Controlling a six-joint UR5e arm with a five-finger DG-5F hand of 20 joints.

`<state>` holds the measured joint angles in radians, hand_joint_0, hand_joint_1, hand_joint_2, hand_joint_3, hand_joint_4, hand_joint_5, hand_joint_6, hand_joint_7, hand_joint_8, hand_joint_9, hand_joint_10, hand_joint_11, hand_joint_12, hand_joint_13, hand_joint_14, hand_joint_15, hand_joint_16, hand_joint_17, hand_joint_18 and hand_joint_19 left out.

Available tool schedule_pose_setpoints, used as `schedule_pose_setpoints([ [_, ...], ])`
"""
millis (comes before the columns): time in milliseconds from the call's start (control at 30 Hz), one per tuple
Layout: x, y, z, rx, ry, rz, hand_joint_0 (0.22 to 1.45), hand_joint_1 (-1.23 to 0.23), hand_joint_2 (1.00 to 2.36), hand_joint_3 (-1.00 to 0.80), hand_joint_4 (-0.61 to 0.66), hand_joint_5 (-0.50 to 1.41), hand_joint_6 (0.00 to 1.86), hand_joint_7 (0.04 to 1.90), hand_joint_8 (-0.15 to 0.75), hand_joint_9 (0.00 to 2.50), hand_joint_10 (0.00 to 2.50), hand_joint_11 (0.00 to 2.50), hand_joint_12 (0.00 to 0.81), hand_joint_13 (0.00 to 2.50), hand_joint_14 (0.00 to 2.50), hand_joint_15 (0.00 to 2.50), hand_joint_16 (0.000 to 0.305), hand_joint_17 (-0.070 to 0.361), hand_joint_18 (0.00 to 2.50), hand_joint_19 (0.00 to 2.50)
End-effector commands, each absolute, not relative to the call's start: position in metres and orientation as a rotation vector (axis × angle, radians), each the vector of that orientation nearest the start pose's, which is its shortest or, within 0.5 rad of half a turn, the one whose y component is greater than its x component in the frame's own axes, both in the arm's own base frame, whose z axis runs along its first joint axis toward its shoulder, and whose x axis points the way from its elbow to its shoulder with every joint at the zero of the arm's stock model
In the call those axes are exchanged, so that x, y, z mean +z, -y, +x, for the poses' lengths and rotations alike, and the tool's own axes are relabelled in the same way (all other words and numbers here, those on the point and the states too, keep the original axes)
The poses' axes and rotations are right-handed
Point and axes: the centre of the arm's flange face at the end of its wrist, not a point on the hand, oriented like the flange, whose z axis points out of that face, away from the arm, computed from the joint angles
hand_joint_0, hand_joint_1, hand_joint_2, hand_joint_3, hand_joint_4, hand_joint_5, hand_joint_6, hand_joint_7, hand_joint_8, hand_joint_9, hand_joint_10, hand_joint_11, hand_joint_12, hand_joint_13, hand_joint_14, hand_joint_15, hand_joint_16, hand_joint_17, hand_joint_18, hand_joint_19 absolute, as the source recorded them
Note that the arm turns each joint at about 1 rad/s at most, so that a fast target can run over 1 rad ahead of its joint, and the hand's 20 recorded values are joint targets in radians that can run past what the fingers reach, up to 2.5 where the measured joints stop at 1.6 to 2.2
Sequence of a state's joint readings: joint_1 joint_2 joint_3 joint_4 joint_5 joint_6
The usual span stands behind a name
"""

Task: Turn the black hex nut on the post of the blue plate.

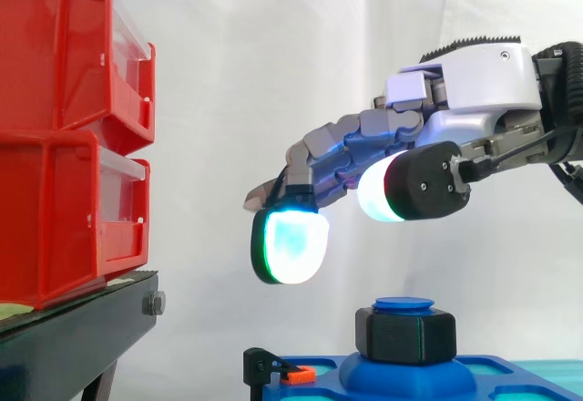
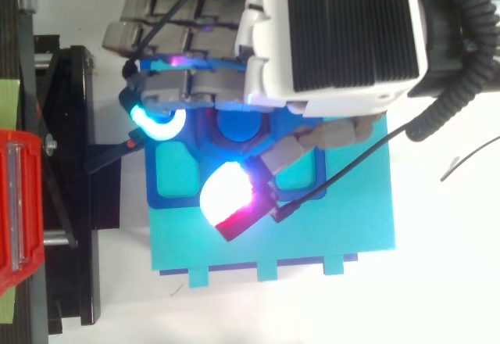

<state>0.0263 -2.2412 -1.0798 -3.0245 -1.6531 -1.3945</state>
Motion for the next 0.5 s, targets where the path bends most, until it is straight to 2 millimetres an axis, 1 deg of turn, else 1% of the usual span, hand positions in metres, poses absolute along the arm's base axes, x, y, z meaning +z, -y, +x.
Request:
schedule_pose_setpoints([
  [0,0.31,0.095,0.751,0.213,-1.635,0.067,0.44,-0.38,1.0,-0.5,0.21,-0.22,0.5,1.03,0.252,0.26,0.0,0.0,0.379,0.29,0.0,0.05,0.061,0.137,0.09,0.09],
  [67,0.296,0.09,0.756,0.212,-1.649,0.07,0.39,-0.39,1.0,-0.5,0.24,-0.21,0.5,1.03,0.274,0.26,0.0,0.0,0.407,0.29,0.0,0.05,0.067,0.15,0.11,0.1],
  [167,0.295,0.083,0.758,0.216,-1.64,0.065,0.36,-0.4,1.0,-0.5,0.26,-0.21,0.5,1.03,0.287,0.26,0.0,0.0,0.423,0.29,0.0,0.05,0.07,0.158,0.12,0.09],
  [233,0.296,0.081,0.759,0.217,-1.637,0.063,0.36,-0.4,1.0,-0.5,0.26,-0.21,0.5,1.03,0.288,0.26,0.0,0.0,0.423,0.29,0.0,0.05,0.07,0.158,0.12,0.09],
  [333,0.295,0.079,0.758,0.211,-1.646,0.066,0.35,-0.46,1.0,-0.5,0.26,-0.21,0.5,1.03,0.288,0.26,0.0,0.0,0.425,0.29,0.0,0.05,0.07,0.158,0.12,0.08],
  [400,0.294,0.08,0.756,0.209,-1.659,0.068,0.37,-0.5,1.0,-0.5,0.25,-0.21,0.5,1.03,0.283,0.26,0.0,0.0,0.418,0.29,0.0,0.04,0.069,0.155,0.12,0.09],
  [467,0.293,0.08,0.756,0.209,-1.666,0.069,0.41,-0.57,1.0,-0.5,0.23,-0.21,0.5,1.04,0.263,0.26,0.0,0.0,0.396,0.28,0.0,0.04,0.064,0.143,0.1,0.08],
])
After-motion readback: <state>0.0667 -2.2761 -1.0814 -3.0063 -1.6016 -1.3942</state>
